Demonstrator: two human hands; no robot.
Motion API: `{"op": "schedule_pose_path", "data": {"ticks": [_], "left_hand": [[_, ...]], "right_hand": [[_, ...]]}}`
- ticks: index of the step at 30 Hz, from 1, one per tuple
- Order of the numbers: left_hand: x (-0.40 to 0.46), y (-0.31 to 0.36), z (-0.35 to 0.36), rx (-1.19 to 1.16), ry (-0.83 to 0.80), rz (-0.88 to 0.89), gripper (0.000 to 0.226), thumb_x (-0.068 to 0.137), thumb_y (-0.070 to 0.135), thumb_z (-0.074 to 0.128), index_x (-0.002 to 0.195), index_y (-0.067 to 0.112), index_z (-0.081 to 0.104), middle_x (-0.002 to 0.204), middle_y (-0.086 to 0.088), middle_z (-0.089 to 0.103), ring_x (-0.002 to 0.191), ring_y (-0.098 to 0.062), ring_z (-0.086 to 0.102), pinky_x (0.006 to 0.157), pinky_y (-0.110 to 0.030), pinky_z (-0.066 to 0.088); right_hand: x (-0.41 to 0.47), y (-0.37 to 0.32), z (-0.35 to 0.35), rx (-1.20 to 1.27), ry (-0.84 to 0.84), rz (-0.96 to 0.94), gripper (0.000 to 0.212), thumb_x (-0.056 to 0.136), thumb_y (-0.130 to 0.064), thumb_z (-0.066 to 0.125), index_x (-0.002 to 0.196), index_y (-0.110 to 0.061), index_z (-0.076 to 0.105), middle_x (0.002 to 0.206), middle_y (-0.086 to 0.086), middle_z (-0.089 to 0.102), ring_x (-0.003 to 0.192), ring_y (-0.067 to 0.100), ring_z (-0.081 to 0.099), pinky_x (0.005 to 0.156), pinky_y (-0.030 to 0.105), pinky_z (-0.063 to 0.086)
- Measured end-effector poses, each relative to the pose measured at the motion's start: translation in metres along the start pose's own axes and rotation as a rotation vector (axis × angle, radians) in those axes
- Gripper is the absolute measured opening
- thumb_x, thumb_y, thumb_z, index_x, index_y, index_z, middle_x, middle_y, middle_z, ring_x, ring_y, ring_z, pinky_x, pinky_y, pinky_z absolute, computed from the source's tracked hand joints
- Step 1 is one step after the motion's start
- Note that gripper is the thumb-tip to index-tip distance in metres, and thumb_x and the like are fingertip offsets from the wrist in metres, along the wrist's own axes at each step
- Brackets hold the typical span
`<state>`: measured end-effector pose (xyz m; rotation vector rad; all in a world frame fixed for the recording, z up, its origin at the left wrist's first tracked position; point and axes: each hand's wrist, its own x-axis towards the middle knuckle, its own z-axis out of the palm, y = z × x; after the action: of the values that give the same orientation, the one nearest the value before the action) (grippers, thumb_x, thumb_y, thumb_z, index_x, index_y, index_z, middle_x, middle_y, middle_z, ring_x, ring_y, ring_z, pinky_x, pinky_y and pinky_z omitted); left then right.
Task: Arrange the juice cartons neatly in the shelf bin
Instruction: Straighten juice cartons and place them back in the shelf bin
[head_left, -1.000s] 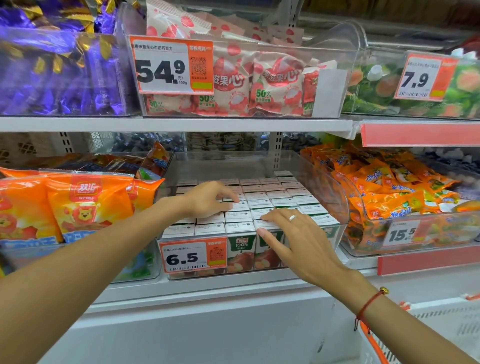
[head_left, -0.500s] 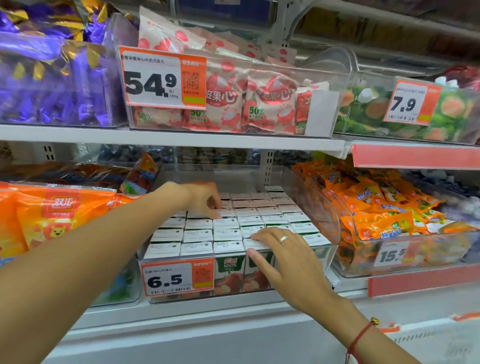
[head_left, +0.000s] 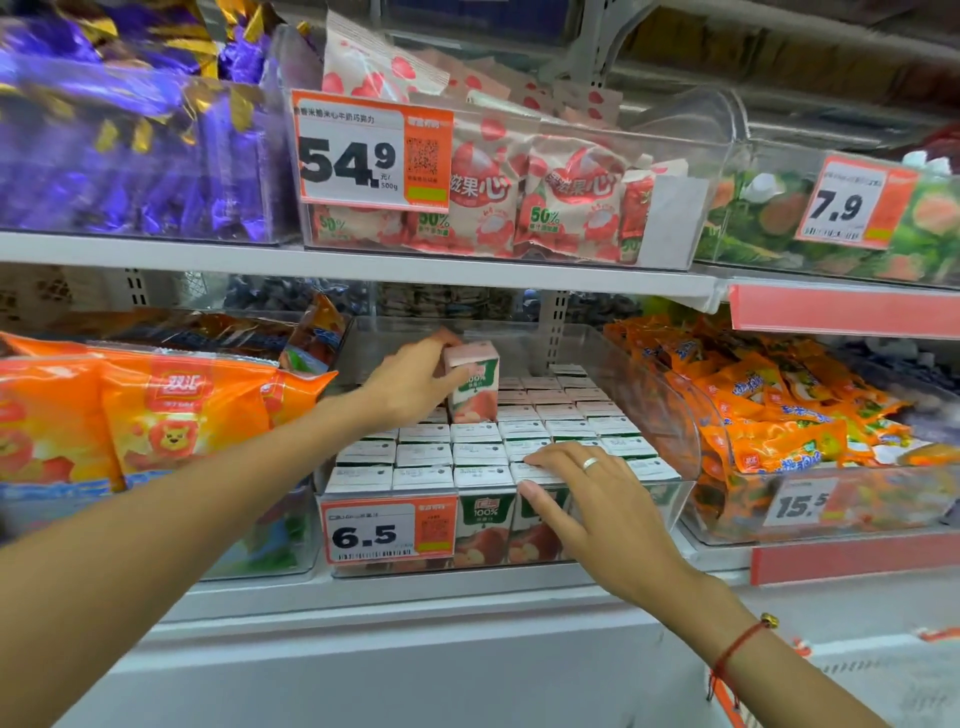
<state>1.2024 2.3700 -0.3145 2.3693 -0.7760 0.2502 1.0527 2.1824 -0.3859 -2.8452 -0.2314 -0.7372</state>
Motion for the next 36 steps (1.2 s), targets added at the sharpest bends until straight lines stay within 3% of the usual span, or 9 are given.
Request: {"op": "schedule_pose_path", "data": {"ticks": [5, 9, 13, 15, 18, 22, 26, 31, 36], "left_hand": [[-0.062, 0.021, -0.006, -0.532, 0.296, -0.088, 0.03, 0.098, 0.03, 0.054, 0.125, 0.016, 0.05, 0.116, 0.001, 0.061, 0.104, -0.013, 0.058, 0.088, -0.03, 0.049], [-0.116, 0.037, -0.013, -0.826, 0.242, -0.299, 0.032, 0.096, 0.039, 0.054, 0.122, 0.02, 0.057, 0.112, -0.002, 0.067, 0.111, -0.016, 0.061, 0.099, -0.042, 0.05], [-0.163, 0.053, -0.012, -1.014, 0.099, -0.403, 0.017, 0.097, 0.034, 0.056, 0.105, 0.021, 0.065, 0.085, 0.004, 0.077, 0.076, -0.006, 0.072, 0.067, -0.024, 0.06], [-0.177, 0.055, -0.008, -1.039, 0.07, -0.391, 0.016, 0.097, 0.032, 0.056, 0.104, 0.022, 0.066, 0.086, 0.005, 0.077, 0.076, -0.006, 0.073, 0.062, -0.021, 0.059], [-0.187, 0.054, -0.005, -1.051, 0.057, -0.377, 0.019, 0.096, 0.033, 0.056, 0.107, 0.021, 0.066, 0.091, 0.004, 0.077, 0.083, -0.008, 0.073, 0.067, -0.019, 0.059], [-0.192, 0.051, -0.003, -1.062, 0.039, -0.412, 0.019, 0.094, 0.034, 0.058, 0.102, 0.02, 0.068, 0.089, 0.005, 0.077, 0.083, -0.006, 0.073, 0.066, -0.016, 0.057], [-0.192, 0.049, 0.001, -1.05, -0.061, -0.405, 0.029, 0.095, 0.034, 0.058, 0.118, 0.017, 0.065, 0.105, 0.0, 0.075, 0.095, -0.013, 0.072, 0.081, -0.023, 0.058], [-0.191, 0.047, 0.004, -1.022, -0.045, -0.373, 0.026, 0.092, 0.033, 0.062, 0.115, 0.022, 0.066, 0.105, 0.003, 0.075, 0.09, -0.011, 0.073, 0.068, -0.018, 0.057], [-0.191, 0.042, 0.009, -0.916, -0.064, -0.367, 0.028, 0.085, 0.04, 0.068, 0.111, 0.03, 0.067, 0.112, 0.004, 0.071, 0.101, -0.011, 0.069, 0.093, -0.036, 0.056]], "right_hand": [[-0.003, -0.015, -0.015, 0.125, -0.072, 0.116, 0.051, 0.097, -0.056, 0.036, 0.139, -0.03, 0.045, 0.139, -0.013, 0.049, 0.129, 0.009, 0.039, 0.107, 0.026, 0.028], [-0.013, -0.049, -0.032, 0.518, -0.074, 0.246, 0.051, 0.093, -0.061, 0.039, 0.14, -0.043, 0.037, 0.137, -0.027, 0.037, 0.13, -0.002, 0.032, 0.106, 0.024, 0.026], [-0.022, -0.082, -0.042, 0.845, -0.188, 0.361, 0.047, 0.092, -0.059, 0.045, 0.134, -0.04, 0.045, 0.126, -0.02, 0.053, 0.114, -0.004, 0.051, 0.098, 0.025, 0.045], [-0.03, -0.092, -0.04, 0.925, -0.265, 0.381, 0.032, 0.095, -0.05, 0.05, 0.124, -0.036, 0.053, 0.115, -0.016, 0.062, 0.102, -0.006, 0.059, 0.09, 0.018, 0.048], [-0.041, -0.098, -0.035, 0.963, -0.302, 0.362, 0.024, 0.097, -0.038, 0.052, 0.117, -0.028, 0.063, 0.106, -0.01, 0.071, 0.095, -0.001, 0.066, 0.078, 0.013, 0.051], [-0.045, -0.1, -0.033, 1.051, -0.282, 0.407, 0.026, 0.096, -0.035, 0.056, 0.115, -0.021, 0.066, 0.104, -0.005, 0.073, 0.097, 0.008, 0.069, 0.084, 0.023, 0.057], [-0.045, -0.099, -0.029, 1.095, -0.214, 0.457, 0.03, 0.094, -0.04, 0.057, 0.113, -0.02, 0.069, 0.1, -0.009, 0.075, 0.094, 0.002, 0.069, 0.091, 0.028, 0.055], [-0.042, -0.09, -0.029, 1.063, -0.233, 0.496, 0.037, 0.093, -0.057, 0.047, 0.102, -0.029, 0.07, 0.094, -0.006, 0.076, 0.09, 0.01, 0.072, 0.088, 0.032, 0.054], [-0.046, -0.086, -0.026, 1.017, -0.281, 0.467, 0.033, 0.096, -0.059, 0.041, 0.11, -0.039, 0.064, 0.109, -0.012, 0.072, 0.106, 0.01, 0.067, 0.103, 0.042, 0.047]]}}
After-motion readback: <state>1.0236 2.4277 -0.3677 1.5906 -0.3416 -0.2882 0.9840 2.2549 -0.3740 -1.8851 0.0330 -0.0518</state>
